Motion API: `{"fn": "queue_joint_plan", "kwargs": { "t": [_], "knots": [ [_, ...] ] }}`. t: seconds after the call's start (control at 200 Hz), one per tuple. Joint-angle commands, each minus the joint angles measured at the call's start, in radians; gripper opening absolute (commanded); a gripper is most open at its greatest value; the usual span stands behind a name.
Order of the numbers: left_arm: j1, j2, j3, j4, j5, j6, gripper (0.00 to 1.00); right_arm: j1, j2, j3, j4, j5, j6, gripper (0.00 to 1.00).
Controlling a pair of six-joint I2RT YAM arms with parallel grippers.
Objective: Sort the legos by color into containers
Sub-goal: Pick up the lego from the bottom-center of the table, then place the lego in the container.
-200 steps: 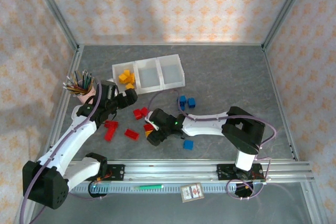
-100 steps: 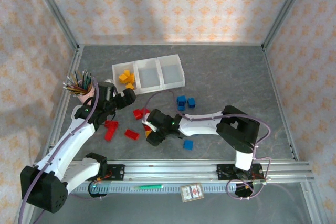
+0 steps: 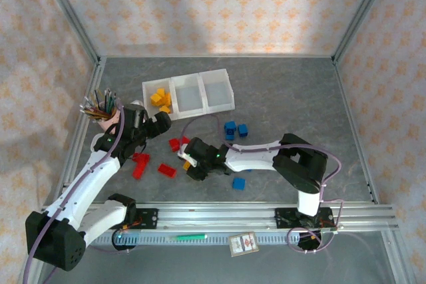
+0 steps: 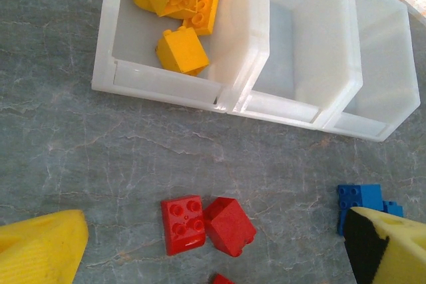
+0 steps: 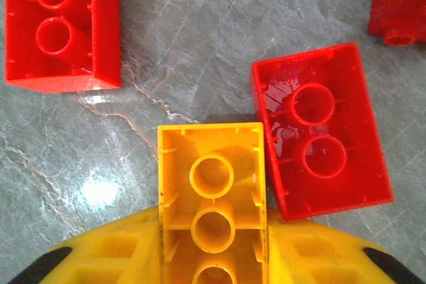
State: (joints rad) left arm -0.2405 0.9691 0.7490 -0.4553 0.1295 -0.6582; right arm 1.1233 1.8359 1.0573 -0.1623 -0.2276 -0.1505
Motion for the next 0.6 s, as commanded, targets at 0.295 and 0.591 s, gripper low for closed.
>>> {"fn": "queue_joint_plan", "kwargs": {
  "t": [0.295,0.591],
  "knots": [
    [0.014,-0.041,0.041,-0.018,-0.073,-0.014,0.99,-0.011,-0.174,0.029,-0.026,0.003,0.034,0.27],
    [0.081,-0.003,0.15,-0.028,-0.13,0.047,0.99,-0.136,-0.039,0.315,-0.014,-0.013,0.136,0.28]
  ]
}}
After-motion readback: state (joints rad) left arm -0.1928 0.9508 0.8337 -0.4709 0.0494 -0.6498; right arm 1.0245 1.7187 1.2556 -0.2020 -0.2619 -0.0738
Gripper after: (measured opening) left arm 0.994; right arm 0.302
